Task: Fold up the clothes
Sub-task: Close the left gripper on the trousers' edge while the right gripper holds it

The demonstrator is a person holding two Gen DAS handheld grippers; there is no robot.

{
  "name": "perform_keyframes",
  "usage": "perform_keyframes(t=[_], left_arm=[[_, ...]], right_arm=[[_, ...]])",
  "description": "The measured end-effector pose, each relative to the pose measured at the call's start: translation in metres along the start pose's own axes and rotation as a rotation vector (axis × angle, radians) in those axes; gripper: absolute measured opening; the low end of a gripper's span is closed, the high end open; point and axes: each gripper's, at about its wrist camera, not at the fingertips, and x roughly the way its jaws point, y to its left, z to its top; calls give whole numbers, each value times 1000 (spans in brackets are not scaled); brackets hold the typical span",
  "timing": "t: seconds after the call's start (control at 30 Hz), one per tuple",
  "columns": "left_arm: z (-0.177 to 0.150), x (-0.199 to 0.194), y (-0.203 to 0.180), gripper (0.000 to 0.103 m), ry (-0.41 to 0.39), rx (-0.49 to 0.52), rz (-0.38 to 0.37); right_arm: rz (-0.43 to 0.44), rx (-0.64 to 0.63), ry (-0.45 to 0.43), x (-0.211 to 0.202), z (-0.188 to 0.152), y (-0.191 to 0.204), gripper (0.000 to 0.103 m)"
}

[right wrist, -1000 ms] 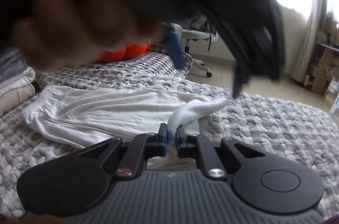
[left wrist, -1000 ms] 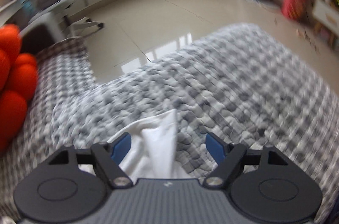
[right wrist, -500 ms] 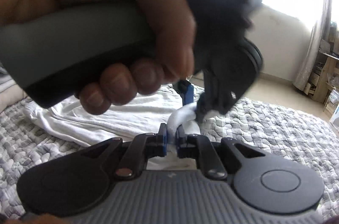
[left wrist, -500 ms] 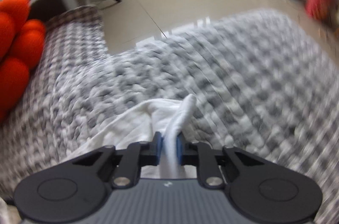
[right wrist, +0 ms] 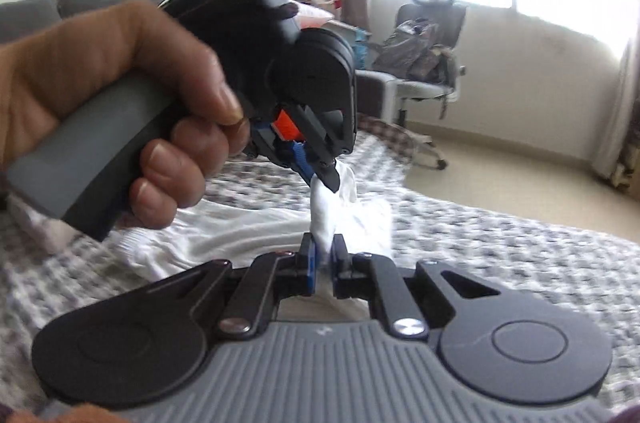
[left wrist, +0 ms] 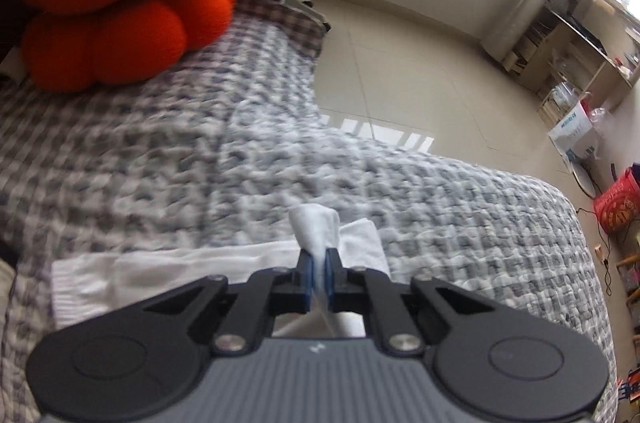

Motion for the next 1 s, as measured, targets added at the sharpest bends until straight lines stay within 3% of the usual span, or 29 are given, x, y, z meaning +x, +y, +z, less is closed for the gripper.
perform_keyframes(t=[0.3,0.5,0.67,1.0], left_arm=[[-9,-15,63,5,-65,-100,6],[-16,-22,109,5,-120,-161,10],[-24,-23,134,5,-132,-169,46],[-36,-14,163,5,-134,-194,63]], right_arm=[[101,-24,41,24,5,48,9],[178,84,94,42,4,70,9],[247,89,110,58,-1,90,9],[272,119,184,76,-8,104,9]])
